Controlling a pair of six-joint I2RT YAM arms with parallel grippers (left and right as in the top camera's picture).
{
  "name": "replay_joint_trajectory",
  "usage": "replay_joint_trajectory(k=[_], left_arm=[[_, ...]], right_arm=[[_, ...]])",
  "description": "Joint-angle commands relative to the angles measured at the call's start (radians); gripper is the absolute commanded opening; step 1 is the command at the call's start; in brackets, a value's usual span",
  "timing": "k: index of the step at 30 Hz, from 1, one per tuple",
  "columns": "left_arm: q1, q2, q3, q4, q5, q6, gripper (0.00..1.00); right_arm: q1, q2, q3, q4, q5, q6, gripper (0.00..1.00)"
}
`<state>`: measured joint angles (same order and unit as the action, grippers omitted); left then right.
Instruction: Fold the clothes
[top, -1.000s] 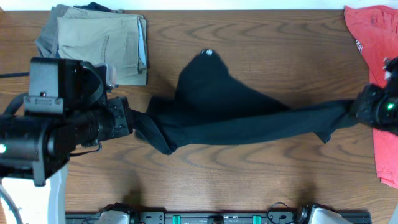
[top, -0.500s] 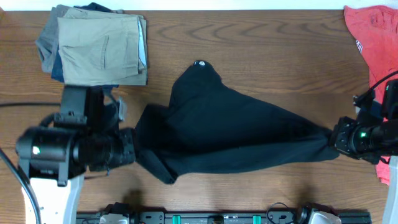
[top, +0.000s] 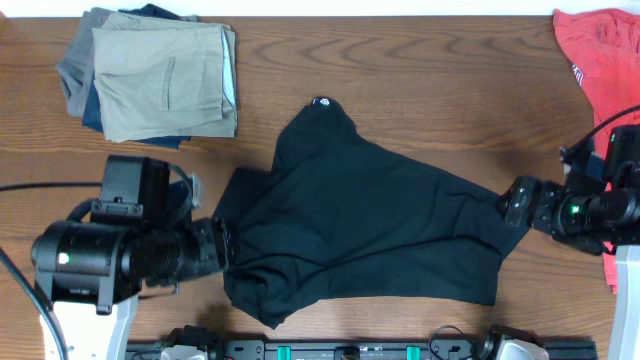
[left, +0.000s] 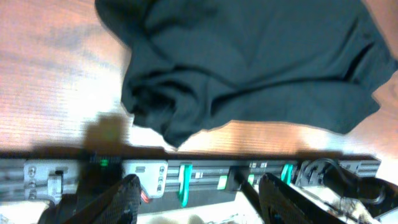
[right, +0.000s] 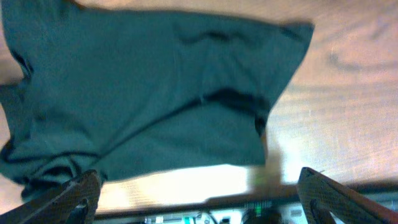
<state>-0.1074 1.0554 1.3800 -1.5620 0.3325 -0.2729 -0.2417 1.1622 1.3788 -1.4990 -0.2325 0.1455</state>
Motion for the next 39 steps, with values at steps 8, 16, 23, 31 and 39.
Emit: replay_joint_trajectory(k=[8,16,23,31,39], left_arm=[[-0.002,0.187,-0.052,0.288,-0.012,0.01,0.3],[-0.002,0.465,-0.063,0.412,-0.003,0.014,0.06],[-0.041,0.678,-0.063,0.475,-0.001,0.044,0.06],[-0.126,0.811,-0.063,0.571,-0.002,0.043,0.06],[-0.144,0.922,-0.063,0.666,-0.002,0.029,0.06]], right_arm=[[0.007,0.087,-0.069,0.164,-0.006,0.056,0.29],[0.007,0.21,-0.224,0.321,-0.003,0.144,0.14],[0.007,0.362,-0.298,0.423,0.034,0.214,0.01],[0.007,0.521,-0.3,0.469,0.034,0.227,0.01],[0.008,0.607,-0.302,0.51,0.038,0.259,0.01]])
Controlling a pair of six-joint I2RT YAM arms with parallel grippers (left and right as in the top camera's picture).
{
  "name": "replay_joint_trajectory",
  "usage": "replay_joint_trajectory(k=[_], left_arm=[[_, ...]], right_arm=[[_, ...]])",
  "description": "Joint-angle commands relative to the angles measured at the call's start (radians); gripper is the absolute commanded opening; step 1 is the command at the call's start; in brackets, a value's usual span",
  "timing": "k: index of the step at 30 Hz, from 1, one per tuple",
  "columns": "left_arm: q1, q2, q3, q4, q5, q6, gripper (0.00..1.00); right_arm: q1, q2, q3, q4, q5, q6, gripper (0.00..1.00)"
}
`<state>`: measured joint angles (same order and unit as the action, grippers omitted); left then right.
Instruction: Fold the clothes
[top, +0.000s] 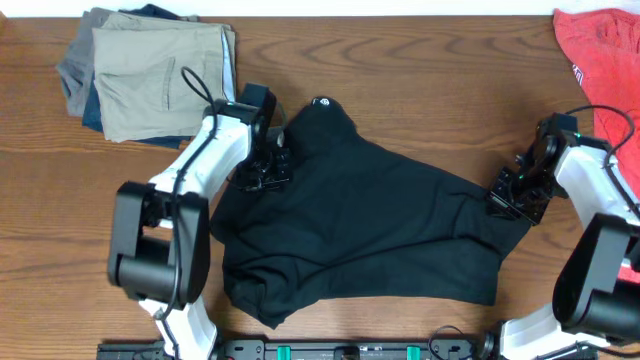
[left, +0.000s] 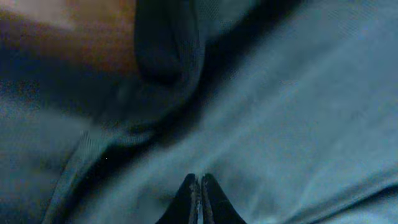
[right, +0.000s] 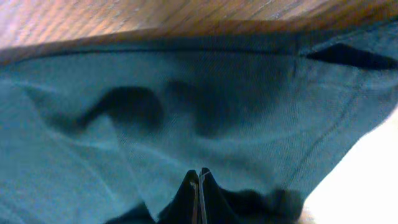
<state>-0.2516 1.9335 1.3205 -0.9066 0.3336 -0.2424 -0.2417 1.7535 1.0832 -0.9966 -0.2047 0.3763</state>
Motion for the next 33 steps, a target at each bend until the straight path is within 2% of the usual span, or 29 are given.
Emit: replay_joint_trajectory(k=[1,10,20,27,33], left_arm=[[0.0,0.062,-0.004,0.026,-0.003,-0.001,0.06],[0.01,0.134,-0.004,0.156,-0.016,-0.007,0.06],[0.079,0.134,-0.004,0.177,-0.238,-0.144,0.06],[0.163,0.134,-0.004,0.194,-0.241,-0.163,0.06],[0.21,0.134,-0.004,0.199,-0.241,-0.163,0.06]], right_arm=[[0.008,0.021,-0.006,0.011,0.01,0.028,0.01],[0.025,0.03,-0.071,0.089,0.014,0.041,0.01],[0.037,0.032,-0.137,0.205,0.014,0.125,0.01],[0.039,0.033,-0.138,0.254,0.041,0.125,0.02],[0.04,0.033,-0.138,0.369,0.014,0.124,0.02]])
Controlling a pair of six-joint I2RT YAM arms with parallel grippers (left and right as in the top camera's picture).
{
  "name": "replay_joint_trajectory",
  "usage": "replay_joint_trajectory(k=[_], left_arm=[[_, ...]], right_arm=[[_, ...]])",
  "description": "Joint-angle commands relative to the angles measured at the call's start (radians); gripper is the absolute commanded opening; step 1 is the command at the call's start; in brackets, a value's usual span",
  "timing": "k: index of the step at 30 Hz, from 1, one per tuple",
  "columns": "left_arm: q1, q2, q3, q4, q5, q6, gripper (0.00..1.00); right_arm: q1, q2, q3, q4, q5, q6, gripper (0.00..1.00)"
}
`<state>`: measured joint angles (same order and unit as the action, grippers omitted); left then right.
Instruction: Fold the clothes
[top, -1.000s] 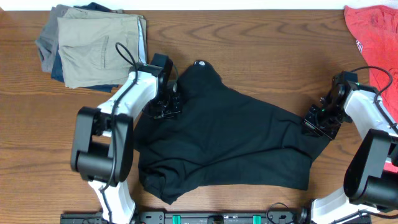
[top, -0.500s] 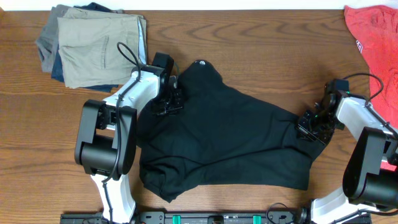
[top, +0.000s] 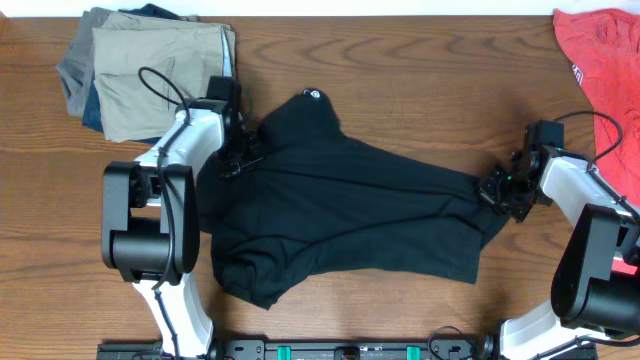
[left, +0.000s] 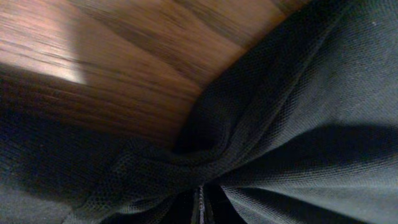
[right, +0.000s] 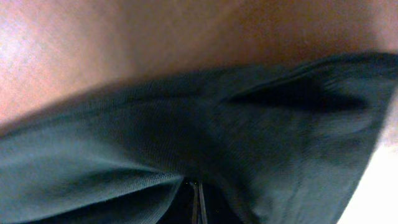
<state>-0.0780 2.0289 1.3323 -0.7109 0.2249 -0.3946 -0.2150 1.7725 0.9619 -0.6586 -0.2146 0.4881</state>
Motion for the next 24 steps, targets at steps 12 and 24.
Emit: replay_joint_trajectory(k=[12,24], left_arm=[[0.013,0.039,-0.016,0.097,-0.021,-0.13,0.07],[-0.117,0.056,-0.016,0.301,-0.059,-0.218,0.08]], right_arm=[[0.055,0.099,-0.008,0.343,-0.068,0.034,0.02],[0.1,0.402,0.413,0.143,-0.123,-0.053,0.01]])
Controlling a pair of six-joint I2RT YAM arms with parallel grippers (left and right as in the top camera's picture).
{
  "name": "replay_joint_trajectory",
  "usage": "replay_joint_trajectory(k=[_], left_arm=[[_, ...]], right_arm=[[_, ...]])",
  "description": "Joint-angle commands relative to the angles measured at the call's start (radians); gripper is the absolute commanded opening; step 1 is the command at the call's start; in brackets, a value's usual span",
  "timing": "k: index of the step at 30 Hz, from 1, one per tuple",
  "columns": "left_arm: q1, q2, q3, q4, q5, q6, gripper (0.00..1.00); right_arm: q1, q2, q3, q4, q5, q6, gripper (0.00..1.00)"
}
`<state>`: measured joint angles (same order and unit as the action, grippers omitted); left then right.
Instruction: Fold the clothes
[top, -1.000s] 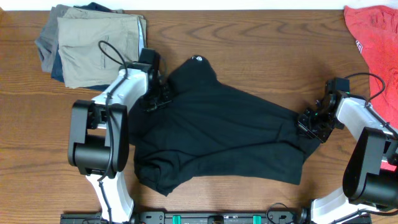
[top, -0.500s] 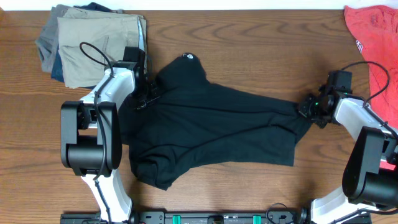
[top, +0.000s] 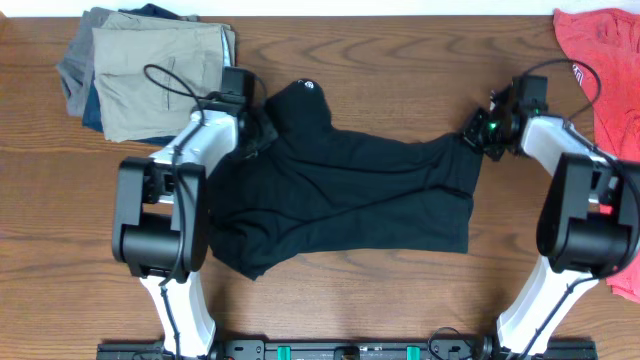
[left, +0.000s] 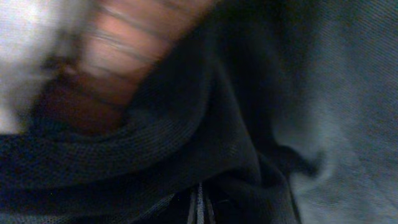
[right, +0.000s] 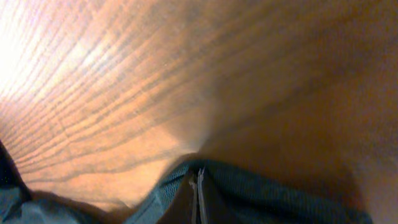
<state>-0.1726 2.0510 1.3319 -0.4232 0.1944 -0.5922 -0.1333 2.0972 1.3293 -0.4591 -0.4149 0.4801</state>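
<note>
A black shirt lies spread across the middle of the wooden table, its collar and tag towards the far side. My left gripper is shut on the shirt's upper left part beside the collar. In the left wrist view, dark folds of the shirt bunch around the closed left gripper. My right gripper is shut on the shirt's upper right corner. The right wrist view shows the right gripper pinching the shirt's hem just above bare wood.
A folded stack of tan and blue clothes sits at the far left corner, close to my left arm. A red garment lies along the right edge. A black rail runs along the table's front edge.
Both grippers, still shut on the shirt, now sit farther from the front edge. The shirt has come with them, and its top edge now runs nearly straight between them.
First both grippers were open, off the crumpled shirt, which lay slanted on the table. Then each was shut on the shirt, left near the collar, right at the right side. The shirt then sat slightly further left, and now lies stretched wider and farther back.
</note>
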Motion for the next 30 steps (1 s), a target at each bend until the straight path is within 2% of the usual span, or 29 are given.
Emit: replay_joint_trajectory(k=[1,6,10,16,21,26,28,30], left_arm=[[-0.025,0.034,-0.015,0.024,-0.03,-0.019,0.09],[-0.005,0.034,-0.005,0.07,-0.031,0.014,0.15],[0.041,0.024,0.029,0.004,-0.031,0.016,0.15],[0.097,-0.064,0.056,-0.124,-0.03,0.017,0.15],[0.093,-0.201,0.056,-0.238,-0.03,0.092,0.15],[0.092,-0.315,0.056,-0.38,-0.03,0.103,0.27],[0.092,-0.346,0.056,-0.432,-0.03,0.121,0.4],[0.092,-0.37,0.056,-0.485,-0.03,0.143,0.46]], right_arm=[[0.019,0.074,0.078,-0.084,0.087,-0.05,0.01],[0.016,0.073,0.343,-0.322,0.241,-0.089,0.01],[0.001,0.073,0.546,-0.518,0.327,-0.13,0.01],[0.0,0.07,0.797,-0.832,0.253,-0.15,0.01],[0.044,0.054,0.838,-1.048,0.201,-0.237,0.01],[0.124,0.05,0.836,-1.18,0.219,-0.246,0.01],[0.172,0.046,0.836,-1.213,0.249,-0.245,0.01],[0.229,0.038,0.834,-1.24,0.295,-0.217,0.01]])
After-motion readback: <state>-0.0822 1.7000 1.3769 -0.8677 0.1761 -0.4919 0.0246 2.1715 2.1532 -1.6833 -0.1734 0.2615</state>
